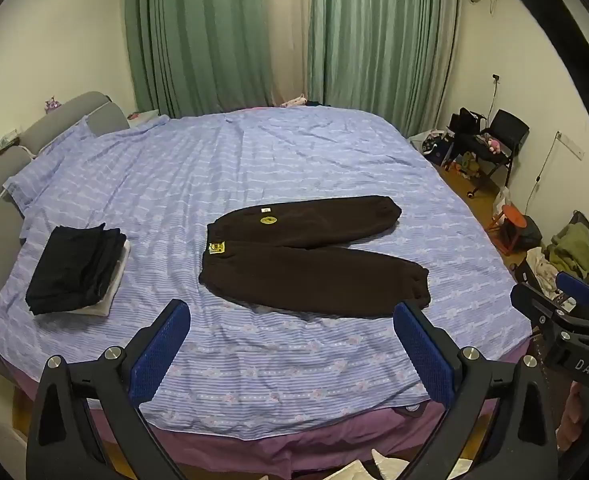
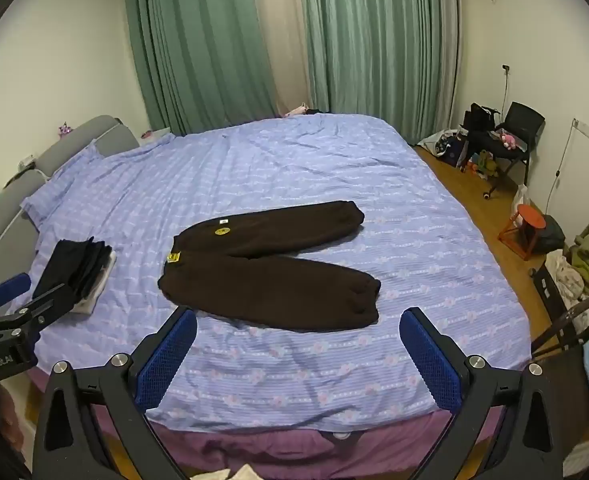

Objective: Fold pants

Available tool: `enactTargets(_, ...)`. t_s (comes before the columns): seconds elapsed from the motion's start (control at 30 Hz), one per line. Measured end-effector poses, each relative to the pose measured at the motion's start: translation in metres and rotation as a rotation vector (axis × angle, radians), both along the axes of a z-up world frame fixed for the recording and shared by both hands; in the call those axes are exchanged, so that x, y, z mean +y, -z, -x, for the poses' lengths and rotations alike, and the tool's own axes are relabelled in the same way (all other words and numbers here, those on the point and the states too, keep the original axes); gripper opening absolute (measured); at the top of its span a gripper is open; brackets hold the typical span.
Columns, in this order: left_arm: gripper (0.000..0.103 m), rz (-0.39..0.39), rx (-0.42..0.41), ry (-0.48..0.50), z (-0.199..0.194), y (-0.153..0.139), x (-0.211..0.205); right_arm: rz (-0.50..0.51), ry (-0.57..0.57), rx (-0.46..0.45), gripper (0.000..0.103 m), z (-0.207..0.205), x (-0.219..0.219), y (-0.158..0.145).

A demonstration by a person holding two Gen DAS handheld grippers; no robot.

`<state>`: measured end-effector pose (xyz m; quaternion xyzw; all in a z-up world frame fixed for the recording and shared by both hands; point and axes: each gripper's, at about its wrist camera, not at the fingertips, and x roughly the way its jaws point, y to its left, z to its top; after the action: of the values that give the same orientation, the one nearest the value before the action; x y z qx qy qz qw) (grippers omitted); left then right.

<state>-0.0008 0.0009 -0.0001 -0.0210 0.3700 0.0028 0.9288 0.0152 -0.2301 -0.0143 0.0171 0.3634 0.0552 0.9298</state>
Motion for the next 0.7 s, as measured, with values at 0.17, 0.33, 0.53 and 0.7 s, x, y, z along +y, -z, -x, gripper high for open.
enactTargets(0.17, 0.103, -0.012, 0.026, 0.001, -0.002, 0.0, 0.0, -0.005, -0.005, -0.008, 0.103, -0.002, 0.003, -0.001)
enactTargets(0.33, 0.103, -0.025, 0.016, -0.008, -0.011, -0.002, -0.003, -0.004, -0.006, -0.015, 0.103, -0.002, -0.001, -0.005)
enactTargets(0.53, 0.103, -0.02, 0.016, -0.012, -0.02, -0.001, -0.003, 0.016, -0.016, -0.022, 0.103, -0.007, 0.001, -0.009)
enactTargets(0.7, 0.103, -0.019, 0.005, -0.02, -0.016, -0.005, -0.002, 0.02, -0.018, -0.03, 0.103, -0.008, -0.001, -0.01)
